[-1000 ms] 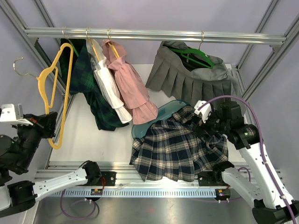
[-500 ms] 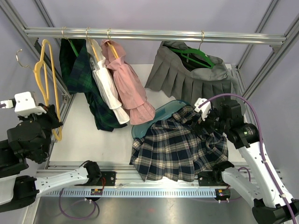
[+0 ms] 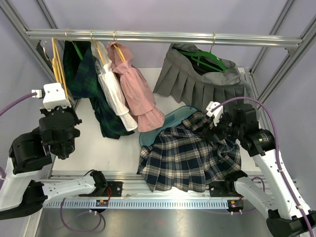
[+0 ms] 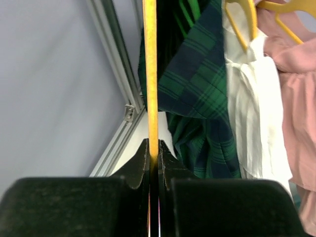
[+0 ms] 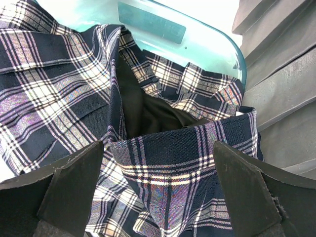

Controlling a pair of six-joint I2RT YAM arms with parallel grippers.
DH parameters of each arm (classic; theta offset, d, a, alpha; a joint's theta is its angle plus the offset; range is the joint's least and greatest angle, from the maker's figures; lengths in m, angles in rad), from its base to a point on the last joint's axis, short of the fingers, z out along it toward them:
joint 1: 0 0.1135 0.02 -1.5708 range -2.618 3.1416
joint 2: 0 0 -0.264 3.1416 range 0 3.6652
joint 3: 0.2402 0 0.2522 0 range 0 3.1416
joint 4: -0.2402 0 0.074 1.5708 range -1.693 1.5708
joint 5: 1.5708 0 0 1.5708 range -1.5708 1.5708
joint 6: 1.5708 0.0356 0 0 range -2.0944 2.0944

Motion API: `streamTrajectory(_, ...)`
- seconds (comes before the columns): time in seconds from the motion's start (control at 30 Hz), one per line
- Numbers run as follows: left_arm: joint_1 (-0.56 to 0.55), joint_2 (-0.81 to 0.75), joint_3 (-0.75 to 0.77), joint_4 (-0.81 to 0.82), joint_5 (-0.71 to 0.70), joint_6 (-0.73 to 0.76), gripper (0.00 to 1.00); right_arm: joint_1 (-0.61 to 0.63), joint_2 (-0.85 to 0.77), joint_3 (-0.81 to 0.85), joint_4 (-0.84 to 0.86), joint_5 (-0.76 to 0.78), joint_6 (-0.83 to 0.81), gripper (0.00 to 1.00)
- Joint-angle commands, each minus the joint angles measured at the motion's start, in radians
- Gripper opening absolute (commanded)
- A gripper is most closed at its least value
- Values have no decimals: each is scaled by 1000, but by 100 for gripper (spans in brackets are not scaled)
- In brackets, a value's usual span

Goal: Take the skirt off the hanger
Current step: Hang the hanger back to the clothesline with the left arm

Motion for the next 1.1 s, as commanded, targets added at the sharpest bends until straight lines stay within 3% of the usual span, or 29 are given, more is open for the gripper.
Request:
streamTrajectory(0.0, 59, 39, 51, 76, -5, 43, 0, -5, -14, 41, 41, -31, 16, 99)
streamTrajectory(0.17, 332, 108, 70, 104, 173, 107, 0, -5, -26, 41, 40, -29, 13, 99)
streamTrajectory(0.3, 666, 154, 52, 148, 487, 129, 0, -4, -38, 37, 41, -28, 14, 99)
streamTrajectory(0.4, 768, 158, 14, 237, 625, 124, 0, -7, -44, 34, 38, -25, 15, 99)
streamTrajectory(0.47, 800, 173, 17, 280, 684, 115, 0, -5, -46, 37, 32, -20, 11, 99)
streamTrajectory(0.6, 944, 210, 26, 314, 943, 74, 0, -5, -53, 35, 27, -15, 2, 99)
streamTrajectory(0.77, 1047, 217, 31, 346, 1128, 18, 0, -5, -63, 28, 23, -9, -2, 99)
streamTrajectory(1.07, 1049, 107, -25, 333, 1262, -115, 0, -5, -63, 2, 49, -17, 13, 99)
